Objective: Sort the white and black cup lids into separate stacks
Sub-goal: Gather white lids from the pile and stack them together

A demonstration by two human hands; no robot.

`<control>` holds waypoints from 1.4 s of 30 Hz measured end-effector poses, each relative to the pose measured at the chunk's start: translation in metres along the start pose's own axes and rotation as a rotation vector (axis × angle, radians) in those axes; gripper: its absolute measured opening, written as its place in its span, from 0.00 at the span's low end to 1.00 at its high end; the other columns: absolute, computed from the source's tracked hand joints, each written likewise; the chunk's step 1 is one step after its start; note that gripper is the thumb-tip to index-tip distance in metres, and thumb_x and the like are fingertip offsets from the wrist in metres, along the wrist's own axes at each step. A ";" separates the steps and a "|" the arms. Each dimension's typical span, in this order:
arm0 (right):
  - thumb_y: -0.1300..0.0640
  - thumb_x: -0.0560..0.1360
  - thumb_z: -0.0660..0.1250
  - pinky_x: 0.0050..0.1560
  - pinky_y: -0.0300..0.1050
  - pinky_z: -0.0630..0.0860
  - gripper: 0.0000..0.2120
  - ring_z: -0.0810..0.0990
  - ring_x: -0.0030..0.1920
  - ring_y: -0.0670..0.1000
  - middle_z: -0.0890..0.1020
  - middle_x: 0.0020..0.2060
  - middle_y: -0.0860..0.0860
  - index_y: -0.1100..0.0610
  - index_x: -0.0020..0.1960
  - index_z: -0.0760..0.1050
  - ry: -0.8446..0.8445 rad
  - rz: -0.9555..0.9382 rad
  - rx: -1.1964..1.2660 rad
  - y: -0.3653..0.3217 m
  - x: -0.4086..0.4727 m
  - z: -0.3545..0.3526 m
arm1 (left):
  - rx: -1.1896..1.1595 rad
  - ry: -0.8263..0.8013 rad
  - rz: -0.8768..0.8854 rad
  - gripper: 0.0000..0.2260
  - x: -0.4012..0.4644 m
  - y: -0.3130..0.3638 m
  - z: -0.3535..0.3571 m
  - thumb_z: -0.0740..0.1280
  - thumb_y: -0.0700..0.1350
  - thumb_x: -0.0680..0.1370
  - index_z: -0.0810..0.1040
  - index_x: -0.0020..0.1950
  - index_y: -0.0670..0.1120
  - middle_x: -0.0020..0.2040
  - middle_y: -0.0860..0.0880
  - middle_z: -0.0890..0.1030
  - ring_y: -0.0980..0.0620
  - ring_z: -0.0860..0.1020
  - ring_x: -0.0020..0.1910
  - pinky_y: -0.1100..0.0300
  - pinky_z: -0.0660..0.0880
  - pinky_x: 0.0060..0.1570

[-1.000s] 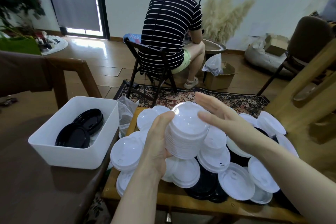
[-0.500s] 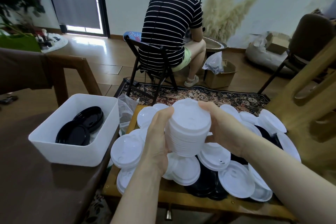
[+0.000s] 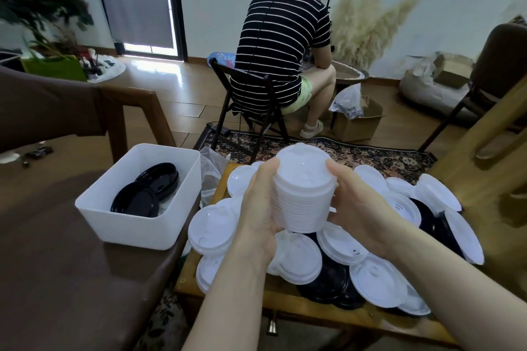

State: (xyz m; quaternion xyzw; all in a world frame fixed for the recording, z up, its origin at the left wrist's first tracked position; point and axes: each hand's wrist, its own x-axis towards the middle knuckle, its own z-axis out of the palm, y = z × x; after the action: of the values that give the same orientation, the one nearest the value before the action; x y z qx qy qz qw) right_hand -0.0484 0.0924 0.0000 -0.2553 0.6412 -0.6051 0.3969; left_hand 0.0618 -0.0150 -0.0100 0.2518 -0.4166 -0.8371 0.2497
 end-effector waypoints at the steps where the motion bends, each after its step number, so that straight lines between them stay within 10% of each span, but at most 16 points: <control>1: 0.36 0.75 0.61 0.63 0.55 0.72 0.24 0.78 0.63 0.49 0.82 0.60 0.46 0.45 0.67 0.74 0.012 -0.017 0.007 0.001 -0.002 0.001 | 0.009 -0.016 -0.013 0.13 -0.002 0.000 0.001 0.65 0.54 0.79 0.83 0.57 0.50 0.50 0.48 0.87 0.49 0.84 0.48 0.47 0.81 0.50; 22: 0.33 0.76 0.57 0.61 0.46 0.72 0.25 0.77 0.63 0.44 0.80 0.62 0.42 0.43 0.67 0.73 -0.193 -0.032 0.036 0.018 -0.044 0.135 | 0.165 0.173 0.188 0.22 -0.106 0.043 -0.094 0.60 0.63 0.80 0.82 0.62 0.52 0.56 0.49 0.85 0.48 0.82 0.58 0.45 0.77 0.62; 26: 0.32 0.74 0.57 0.61 0.43 0.72 0.30 0.75 0.64 0.44 0.77 0.66 0.44 0.44 0.71 0.69 -0.244 0.001 0.099 0.021 -0.045 0.176 | 0.171 0.200 0.191 0.17 -0.122 0.064 -0.125 0.59 0.58 0.82 0.81 0.60 0.50 0.53 0.47 0.86 0.52 0.86 0.47 0.56 0.83 0.43; 29: 0.35 0.77 0.56 0.52 0.43 0.76 0.25 0.79 0.60 0.45 0.79 0.63 0.46 0.46 0.68 0.71 -0.251 0.036 0.168 0.024 -0.043 0.202 | 0.280 0.237 0.201 0.19 -0.123 0.075 -0.148 0.60 0.60 0.80 0.80 0.64 0.52 0.58 0.49 0.85 0.49 0.83 0.57 0.49 0.78 0.59; 42: 0.38 0.79 0.57 0.71 0.51 0.67 0.24 0.71 0.67 0.47 0.74 0.67 0.43 0.45 0.72 0.65 -0.244 -0.009 0.073 0.076 -0.005 0.268 | 0.250 0.478 0.062 0.17 -0.093 0.075 -0.215 0.59 0.55 0.79 0.83 0.50 0.48 0.49 0.47 0.86 0.48 0.82 0.48 0.54 0.75 0.50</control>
State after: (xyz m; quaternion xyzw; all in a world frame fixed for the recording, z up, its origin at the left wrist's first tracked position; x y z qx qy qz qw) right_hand 0.1852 -0.0464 -0.0608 -0.3153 0.5644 -0.5945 0.4781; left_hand 0.2827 -0.1190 -0.0419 0.4583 -0.4536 -0.6879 0.3331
